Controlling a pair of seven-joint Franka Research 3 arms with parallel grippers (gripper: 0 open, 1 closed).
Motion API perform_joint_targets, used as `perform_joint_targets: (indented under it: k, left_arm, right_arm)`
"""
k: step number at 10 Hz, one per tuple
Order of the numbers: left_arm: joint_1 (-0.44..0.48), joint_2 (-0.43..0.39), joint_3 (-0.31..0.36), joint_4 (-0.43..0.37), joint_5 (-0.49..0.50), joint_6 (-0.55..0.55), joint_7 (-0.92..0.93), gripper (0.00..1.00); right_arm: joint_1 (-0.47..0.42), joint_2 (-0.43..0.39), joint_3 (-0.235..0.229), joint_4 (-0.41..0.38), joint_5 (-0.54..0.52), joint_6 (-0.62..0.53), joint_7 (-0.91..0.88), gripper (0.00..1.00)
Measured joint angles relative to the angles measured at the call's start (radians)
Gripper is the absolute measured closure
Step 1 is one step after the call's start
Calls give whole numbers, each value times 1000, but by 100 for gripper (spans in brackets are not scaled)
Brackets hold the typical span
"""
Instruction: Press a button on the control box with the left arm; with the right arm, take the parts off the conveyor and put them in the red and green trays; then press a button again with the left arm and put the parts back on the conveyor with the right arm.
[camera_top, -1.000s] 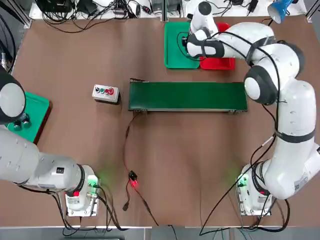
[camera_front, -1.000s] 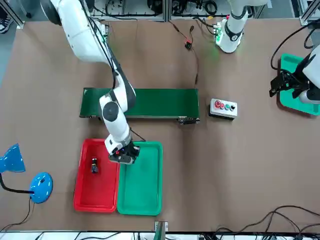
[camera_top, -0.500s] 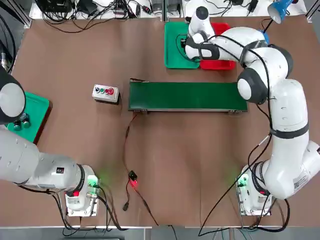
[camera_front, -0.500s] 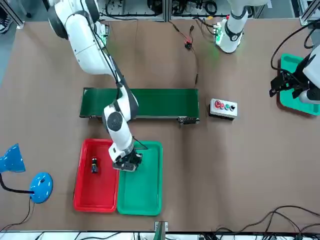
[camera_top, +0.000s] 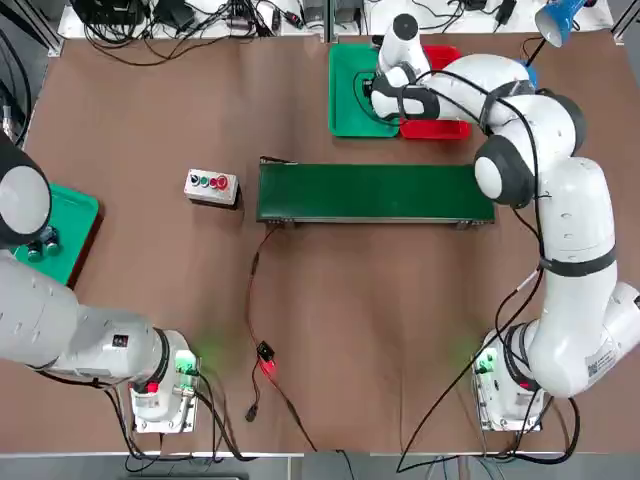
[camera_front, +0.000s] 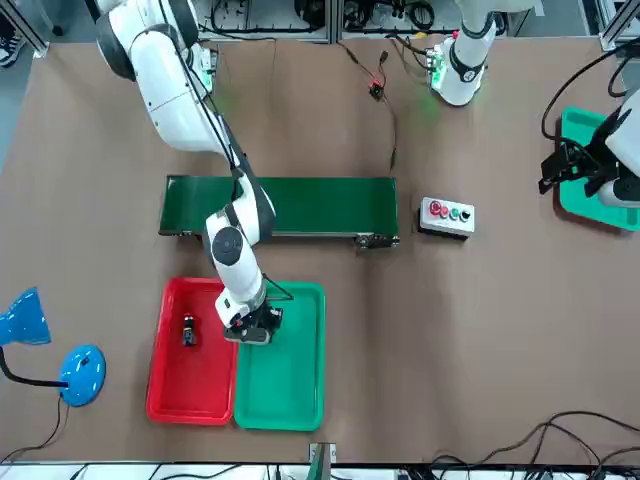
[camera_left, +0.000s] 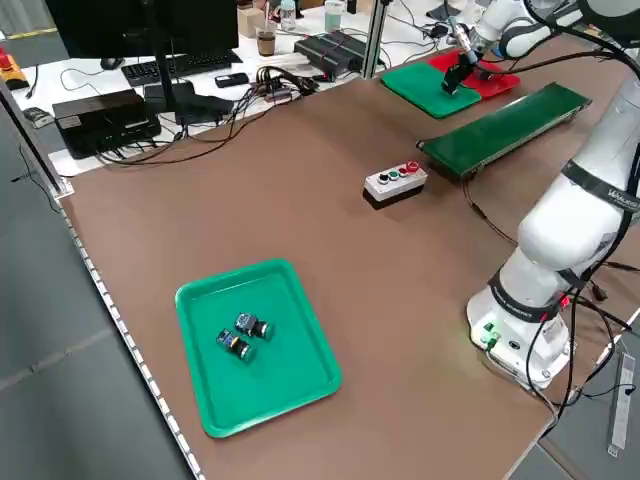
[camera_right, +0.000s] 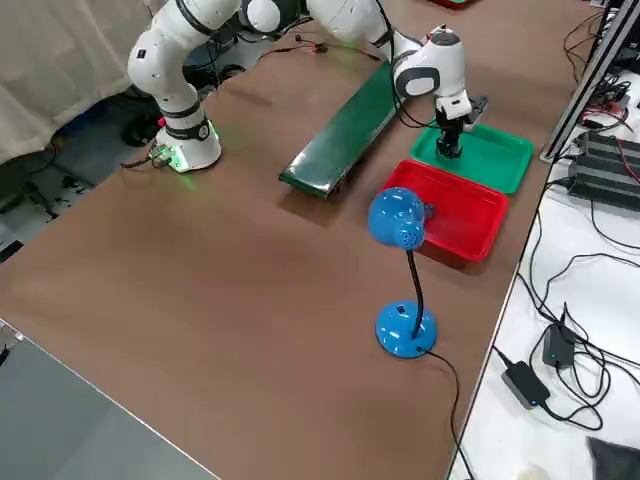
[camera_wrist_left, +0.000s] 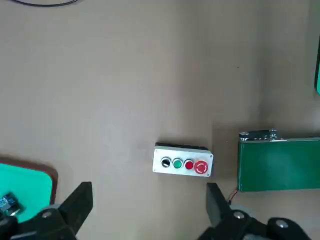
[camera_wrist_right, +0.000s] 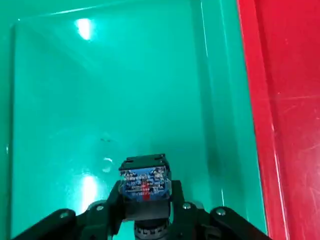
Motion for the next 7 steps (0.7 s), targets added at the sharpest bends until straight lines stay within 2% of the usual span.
perform_joint_targets:
  k: [4,6,7]
  left_arm:
    - [0,0,0,0,0,0,0,0]
    - [1,0,0,0,0,0,-1,0]
    - [1,0,0,0,0,0,-2,0]
  right_arm:
    - [0,7,0,0,0,16,-1,58]
    - [0,9,0,0,0,22,-2,50]
    - [0,9,0,1,0,24,-4,36]
